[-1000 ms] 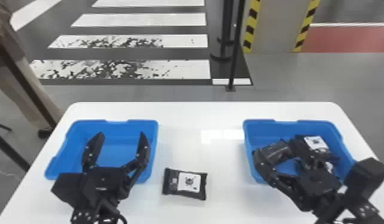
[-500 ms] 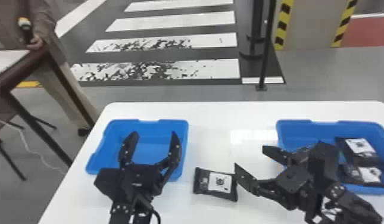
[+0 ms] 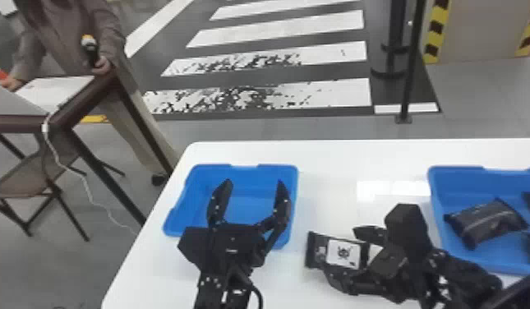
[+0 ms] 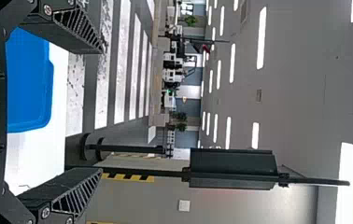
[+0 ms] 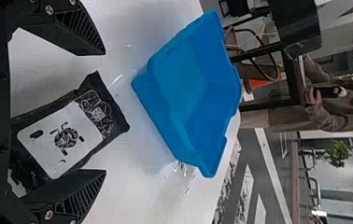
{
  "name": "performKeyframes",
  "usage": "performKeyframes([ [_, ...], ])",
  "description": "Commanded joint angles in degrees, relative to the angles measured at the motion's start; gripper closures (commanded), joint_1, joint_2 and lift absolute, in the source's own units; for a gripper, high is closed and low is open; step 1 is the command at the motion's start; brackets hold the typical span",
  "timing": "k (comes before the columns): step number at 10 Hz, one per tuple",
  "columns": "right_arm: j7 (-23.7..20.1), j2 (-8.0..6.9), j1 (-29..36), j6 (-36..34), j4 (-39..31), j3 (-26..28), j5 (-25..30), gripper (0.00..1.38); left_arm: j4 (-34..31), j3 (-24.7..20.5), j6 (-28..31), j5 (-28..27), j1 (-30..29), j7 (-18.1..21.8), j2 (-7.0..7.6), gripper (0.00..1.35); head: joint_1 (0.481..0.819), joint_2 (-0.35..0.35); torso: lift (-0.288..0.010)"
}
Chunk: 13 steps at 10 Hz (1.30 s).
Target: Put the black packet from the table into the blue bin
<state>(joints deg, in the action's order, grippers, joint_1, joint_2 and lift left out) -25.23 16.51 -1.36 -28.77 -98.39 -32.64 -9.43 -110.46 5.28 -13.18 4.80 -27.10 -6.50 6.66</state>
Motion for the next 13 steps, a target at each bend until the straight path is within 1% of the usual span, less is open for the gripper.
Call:
performKeyframes([
  [1,0.01,0.01,-4.41,0.23,4.52,-4.95,-0.28,0.12,0.14,0.09,0.1,0.0,0.24,0.0,-0.07,0.13,0.695,0.326,-0.11],
  [3,1.06,-0.34,-9.89,2.48,11.27,-11.35,-2.11,0.12,0.28,0.2,0.24,0.0,0.38,0.0,-0.07,0.13,0.695,0.345,-0.11],
  [4,1.85,-0.78,-11.58,2.76,13.38,-13.29,-2.11,0.12,0.28,0.2,0.24,0.11,0.38,0.0,-0.07,0.13,0.695,0.35,-0.11],
  [5,2.38,-1.04,-12.42,3.18,14.93,-13.87,-2.11,0.12,0.28,0.2,0.24,0.11,0.38,0.0,-0.07,0.13,0.695,0.35,-0.11],
  [7,3.17,-1.31,-12.84,3.18,15.07,-13.87,-0.51,0.12,0.42,-0.02,0.24,0.34,0.1,0.0,-0.07,0.13,0.695,0.35,-0.11],
  [10,3.78,-1.48,-13.13,3.04,16.34,-13.75,-0.51,0.12,0.42,-0.02,0.24,0.34,0.1,0.0,0.02,0.13,0.695,0.35,-0.11],
  [11,3.78,-1.48,-13.27,2.2,16.48,-13.75,-0.28,0.15,0.42,-0.02,0.24,0.34,0.1,0.0,0.02,0.13,0.695,0.35,-0.11],
  [12,3.78,-1.57,-13.55,0.79,16.48,-13.87,0.18,0.21,0.42,-0.02,0.24,0.34,0.24,0.0,0.02,0.13,0.695,0.35,-0.11],
  [13,3.87,-1.57,-13.69,-0.47,16.05,-13.87,0.52,0.37,0.42,-0.02,0.24,0.34,0.24,0.0,0.02,0.13,0.695,0.35,-0.11],
])
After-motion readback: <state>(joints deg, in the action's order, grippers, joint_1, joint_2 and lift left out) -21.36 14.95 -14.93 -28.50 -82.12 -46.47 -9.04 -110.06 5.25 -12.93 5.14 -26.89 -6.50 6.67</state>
